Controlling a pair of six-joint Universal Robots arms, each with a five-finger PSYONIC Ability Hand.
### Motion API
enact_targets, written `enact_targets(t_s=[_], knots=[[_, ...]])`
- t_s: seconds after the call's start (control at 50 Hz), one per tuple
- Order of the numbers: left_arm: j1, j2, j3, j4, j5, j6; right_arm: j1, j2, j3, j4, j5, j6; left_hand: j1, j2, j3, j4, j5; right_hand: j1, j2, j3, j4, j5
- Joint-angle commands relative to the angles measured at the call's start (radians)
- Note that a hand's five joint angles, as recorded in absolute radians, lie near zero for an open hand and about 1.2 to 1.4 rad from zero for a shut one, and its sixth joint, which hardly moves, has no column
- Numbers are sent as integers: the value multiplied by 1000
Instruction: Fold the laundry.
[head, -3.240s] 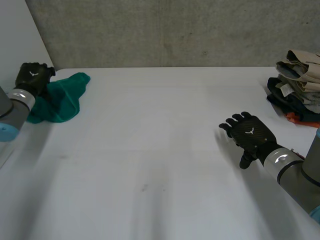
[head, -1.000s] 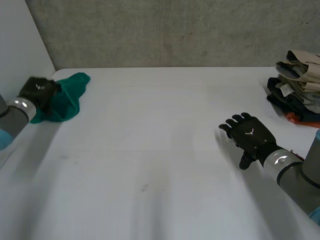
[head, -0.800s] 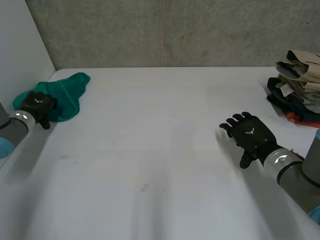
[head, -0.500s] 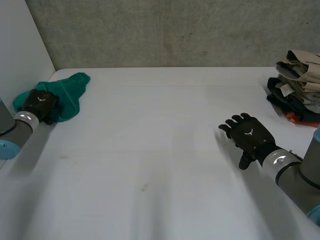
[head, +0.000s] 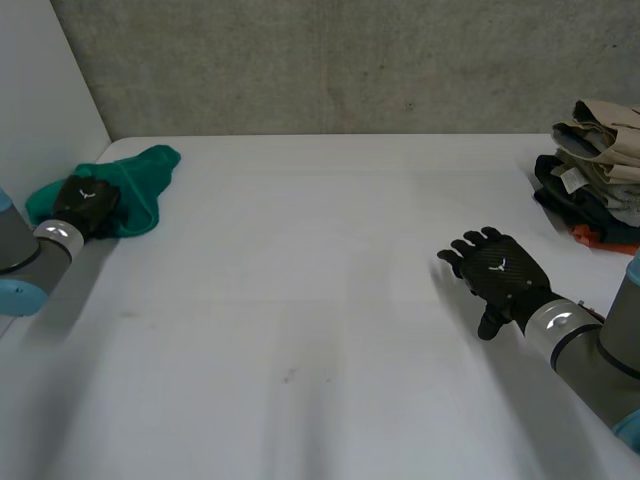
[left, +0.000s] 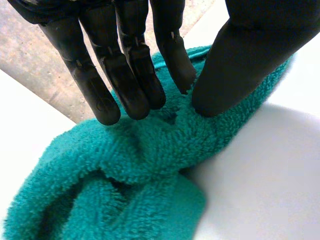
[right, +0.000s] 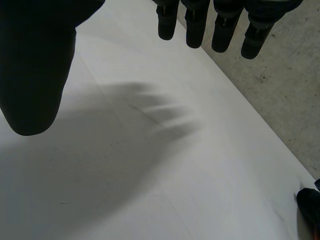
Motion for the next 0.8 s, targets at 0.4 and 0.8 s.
enact_targets(t_s=[0.4,0.8], knots=[[-114,501,-300,18,-12,-446,-4,-6,6,2,-2,1,236,203,208,199,242,-50,-38,-41,-42,-48],[-548,843,-383,121,-112,-778,-5,-24,6,2,4,6,236,203,208,199,242,-50,-38,-41,-42,-48]])
